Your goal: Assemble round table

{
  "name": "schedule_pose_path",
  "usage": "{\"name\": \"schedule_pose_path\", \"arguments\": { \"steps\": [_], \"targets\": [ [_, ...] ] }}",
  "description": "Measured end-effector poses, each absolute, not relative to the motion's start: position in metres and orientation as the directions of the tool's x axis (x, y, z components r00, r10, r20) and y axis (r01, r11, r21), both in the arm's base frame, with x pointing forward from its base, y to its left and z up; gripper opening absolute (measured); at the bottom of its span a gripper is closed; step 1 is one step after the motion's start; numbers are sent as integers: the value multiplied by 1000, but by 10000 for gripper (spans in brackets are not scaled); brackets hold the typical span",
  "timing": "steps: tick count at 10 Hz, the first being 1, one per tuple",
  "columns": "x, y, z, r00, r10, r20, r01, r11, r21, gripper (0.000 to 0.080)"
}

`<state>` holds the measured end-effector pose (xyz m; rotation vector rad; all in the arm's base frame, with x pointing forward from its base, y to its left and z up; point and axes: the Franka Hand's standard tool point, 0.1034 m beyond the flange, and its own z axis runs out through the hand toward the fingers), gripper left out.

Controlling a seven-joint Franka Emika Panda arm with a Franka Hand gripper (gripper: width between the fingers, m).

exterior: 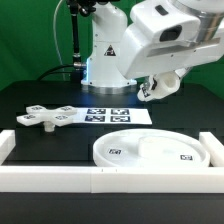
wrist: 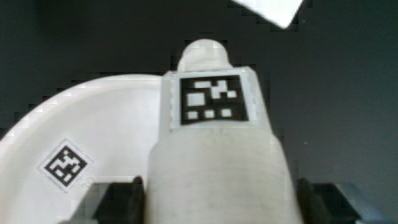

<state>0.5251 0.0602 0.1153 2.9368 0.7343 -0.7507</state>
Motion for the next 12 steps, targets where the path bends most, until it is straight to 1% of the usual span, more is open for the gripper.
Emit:
{"name": "schedule_pose_path", "arguments": {
  "steps": [3,4,5,6,9,10,11,12],
  "targets": [
    [539,57,115,854,447,-267,449,-892,-56,409],
    [537,56,118,880,410,-242,404,-912,-76,409],
    [541,55,123,901,372,-222,363,-928,-84,409],
    [552,53,127,920,365,-144,357,-931,-75,409],
    [558,47,124,931,360,59,362,-932,-29,409],
    [559,46,123,931,354,92,357,-934,-20,409],
    [564,46,125,931,336,140,342,-940,-17,409],
    [569,46,130,926,334,177,340,-940,-5,409]
  ]
}}
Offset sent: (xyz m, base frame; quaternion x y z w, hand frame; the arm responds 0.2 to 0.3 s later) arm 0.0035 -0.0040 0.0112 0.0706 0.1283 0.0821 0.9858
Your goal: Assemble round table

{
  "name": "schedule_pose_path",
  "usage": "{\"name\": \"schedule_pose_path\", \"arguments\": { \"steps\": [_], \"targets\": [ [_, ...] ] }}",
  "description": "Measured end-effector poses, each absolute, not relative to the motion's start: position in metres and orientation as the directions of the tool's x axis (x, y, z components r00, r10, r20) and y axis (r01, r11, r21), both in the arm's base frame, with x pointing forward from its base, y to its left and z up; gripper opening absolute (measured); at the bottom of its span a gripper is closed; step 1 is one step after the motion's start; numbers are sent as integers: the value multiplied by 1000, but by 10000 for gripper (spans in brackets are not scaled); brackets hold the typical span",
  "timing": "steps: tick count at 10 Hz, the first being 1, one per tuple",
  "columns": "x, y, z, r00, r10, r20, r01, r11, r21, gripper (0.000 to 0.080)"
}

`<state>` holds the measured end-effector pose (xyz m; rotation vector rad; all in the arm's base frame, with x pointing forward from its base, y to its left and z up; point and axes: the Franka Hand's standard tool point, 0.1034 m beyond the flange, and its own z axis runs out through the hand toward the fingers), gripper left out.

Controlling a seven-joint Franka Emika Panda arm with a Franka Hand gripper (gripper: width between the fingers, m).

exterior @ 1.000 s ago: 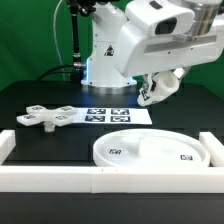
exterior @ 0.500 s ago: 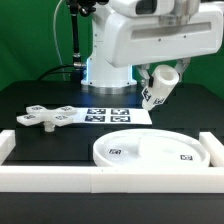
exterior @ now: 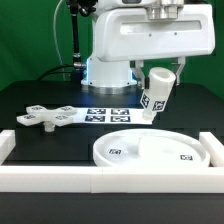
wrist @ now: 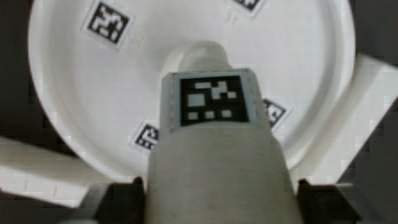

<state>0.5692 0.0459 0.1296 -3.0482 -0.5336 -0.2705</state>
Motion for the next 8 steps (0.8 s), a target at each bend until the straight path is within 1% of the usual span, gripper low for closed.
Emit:
{"name": "schedule_pose_path", "arguments": {
  "steps": [1,2,3,4,8],
  "targets": [
    [577,43,134,905,340,257,345,-938,26,409],
    [577,36,132,880,345,326,345,-937,60,409],
    [574,30,130,862,354,364,346,-934,88,409],
    [575,26,129,849,352,395,338,-935,107,409],
    [573,36,118,851,352,389,344,-934,94,409]
  ]
}}
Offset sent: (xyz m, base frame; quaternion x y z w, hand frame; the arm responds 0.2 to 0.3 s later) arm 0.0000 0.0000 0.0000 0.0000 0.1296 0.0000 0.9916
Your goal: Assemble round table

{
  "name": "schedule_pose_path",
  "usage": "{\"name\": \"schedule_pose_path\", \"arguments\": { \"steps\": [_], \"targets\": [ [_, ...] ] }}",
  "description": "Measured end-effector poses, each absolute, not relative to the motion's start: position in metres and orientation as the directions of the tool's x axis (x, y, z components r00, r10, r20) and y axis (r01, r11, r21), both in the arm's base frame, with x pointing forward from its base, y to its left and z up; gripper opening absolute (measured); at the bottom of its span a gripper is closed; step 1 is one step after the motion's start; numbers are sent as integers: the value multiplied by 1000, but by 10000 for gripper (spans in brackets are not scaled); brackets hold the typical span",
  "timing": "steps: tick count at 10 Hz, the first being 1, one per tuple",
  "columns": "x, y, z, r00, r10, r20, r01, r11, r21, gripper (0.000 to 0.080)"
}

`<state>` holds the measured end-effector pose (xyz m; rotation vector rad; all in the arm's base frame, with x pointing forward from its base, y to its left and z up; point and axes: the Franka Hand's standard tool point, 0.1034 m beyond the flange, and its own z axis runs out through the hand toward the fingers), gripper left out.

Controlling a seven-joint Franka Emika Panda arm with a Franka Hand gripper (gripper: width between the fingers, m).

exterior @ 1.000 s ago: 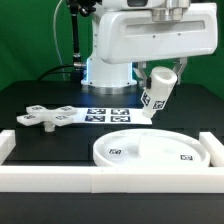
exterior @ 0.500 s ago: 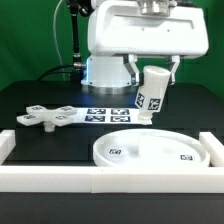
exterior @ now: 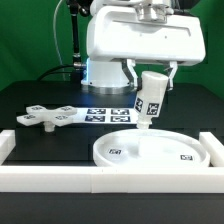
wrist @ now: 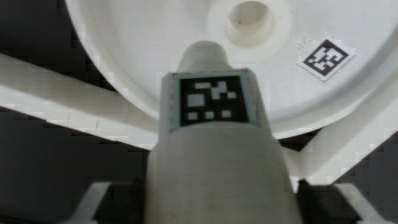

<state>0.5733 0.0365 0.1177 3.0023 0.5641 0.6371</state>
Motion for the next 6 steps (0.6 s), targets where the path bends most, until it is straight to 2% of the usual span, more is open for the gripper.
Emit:
{"name": "schedule_pose_path", "arguments": {
  "steps": [4,6],
  "targets": [
    [572,39,113,843,355,405,345,-933,100,409],
    [567,45,103,853,346,392,341,-936,85,409]
  ]
}}
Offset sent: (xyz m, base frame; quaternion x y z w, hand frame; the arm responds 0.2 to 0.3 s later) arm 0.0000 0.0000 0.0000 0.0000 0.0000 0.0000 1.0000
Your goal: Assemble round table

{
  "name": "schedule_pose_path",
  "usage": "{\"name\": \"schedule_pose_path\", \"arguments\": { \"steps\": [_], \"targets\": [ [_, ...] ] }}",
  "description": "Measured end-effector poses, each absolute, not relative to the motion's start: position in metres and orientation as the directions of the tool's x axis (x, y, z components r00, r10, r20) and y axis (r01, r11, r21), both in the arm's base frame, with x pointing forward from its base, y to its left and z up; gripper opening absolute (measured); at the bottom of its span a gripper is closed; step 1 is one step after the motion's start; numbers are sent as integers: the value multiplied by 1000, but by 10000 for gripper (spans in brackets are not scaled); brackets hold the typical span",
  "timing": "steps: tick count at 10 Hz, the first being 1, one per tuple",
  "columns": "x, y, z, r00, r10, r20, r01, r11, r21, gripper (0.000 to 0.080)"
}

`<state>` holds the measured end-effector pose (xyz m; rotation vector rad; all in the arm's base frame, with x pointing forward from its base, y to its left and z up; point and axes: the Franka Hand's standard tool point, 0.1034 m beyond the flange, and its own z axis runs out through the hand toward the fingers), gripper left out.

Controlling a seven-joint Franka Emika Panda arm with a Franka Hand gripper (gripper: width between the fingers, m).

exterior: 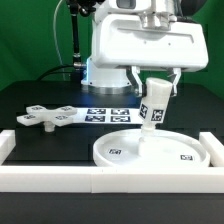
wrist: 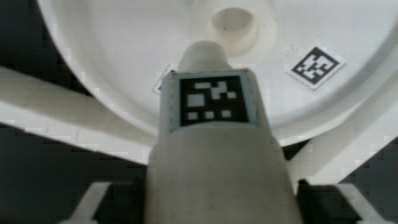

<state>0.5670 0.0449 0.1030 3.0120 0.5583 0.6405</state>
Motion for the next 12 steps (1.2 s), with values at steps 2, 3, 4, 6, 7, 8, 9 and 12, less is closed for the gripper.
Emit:
{"name": "schedule_pose_path", "arguments": {
  "steps": [2,3,4,6,7,8,9,12],
  "targets": [
    [564,51,98,856,348,383,347,-935,75,409],
    [564,50,98,856,348,382,346,-935,75,409],
    [564,50,98,856,349,381,347,-935,76,409],
    [564,48,96,857,348,379,346,-935,76,409],
    [563,47,94,858,350,377,347,-935,77,409],
    [563,46,92,858,352,374,350,-934,77,409],
    [563,45,89,860,352,370,349,-934,76,409],
    [563,46,85,859,352,372,350,-934,76,409]
  ]
}}
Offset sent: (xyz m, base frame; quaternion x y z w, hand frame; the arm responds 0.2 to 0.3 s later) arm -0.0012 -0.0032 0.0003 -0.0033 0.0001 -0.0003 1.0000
